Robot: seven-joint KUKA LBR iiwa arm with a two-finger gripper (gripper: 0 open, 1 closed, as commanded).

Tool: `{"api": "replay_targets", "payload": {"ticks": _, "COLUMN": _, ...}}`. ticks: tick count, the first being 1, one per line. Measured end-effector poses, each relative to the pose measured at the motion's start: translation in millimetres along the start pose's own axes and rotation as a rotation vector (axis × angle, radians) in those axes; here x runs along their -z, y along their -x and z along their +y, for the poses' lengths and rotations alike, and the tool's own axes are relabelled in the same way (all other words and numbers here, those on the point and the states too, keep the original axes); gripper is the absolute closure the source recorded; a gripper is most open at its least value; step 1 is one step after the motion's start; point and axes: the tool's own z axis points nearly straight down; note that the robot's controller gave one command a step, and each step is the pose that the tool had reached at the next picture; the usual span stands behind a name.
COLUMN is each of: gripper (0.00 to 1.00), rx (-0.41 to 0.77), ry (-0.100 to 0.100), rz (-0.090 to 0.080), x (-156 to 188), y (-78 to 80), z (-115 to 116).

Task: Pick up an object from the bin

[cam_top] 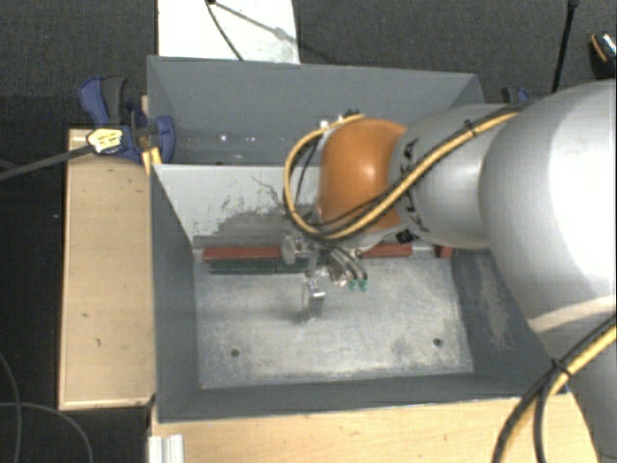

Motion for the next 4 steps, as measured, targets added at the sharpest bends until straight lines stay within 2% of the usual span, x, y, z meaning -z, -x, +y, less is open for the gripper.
{"api": "replay_targets", "payload": {"ticks": 1, "gripper": 0.00, "rx": -0.212, "ry": -0.006, "rz": 0.002, "x": 1.7, "y": -3.9, "z": -50.7}}
{"api": "replay_targets", "payload": {"ticks": 2, "gripper": 1.00, "rx": -0.209, "ry": -0.005, "rz": 0.002, "x": 1.7, "y": -3.9, "z": -49.5}}
{"api": "replay_targets", "payload": {"ticks": 3, "gripper": 1.00, "rx": -0.205, "ry": -0.004, "rz": -0.009, "x": 101.8, "y": -1.6, "z": -49.2}}
{"api": "replay_targets", "payload": {"ticks": 4, "gripper": 1.00, "rx": -0.201, "ry": -0.005, "rz": -0.005, "x": 118.3, "y": -0.2, "z": -49.3}}
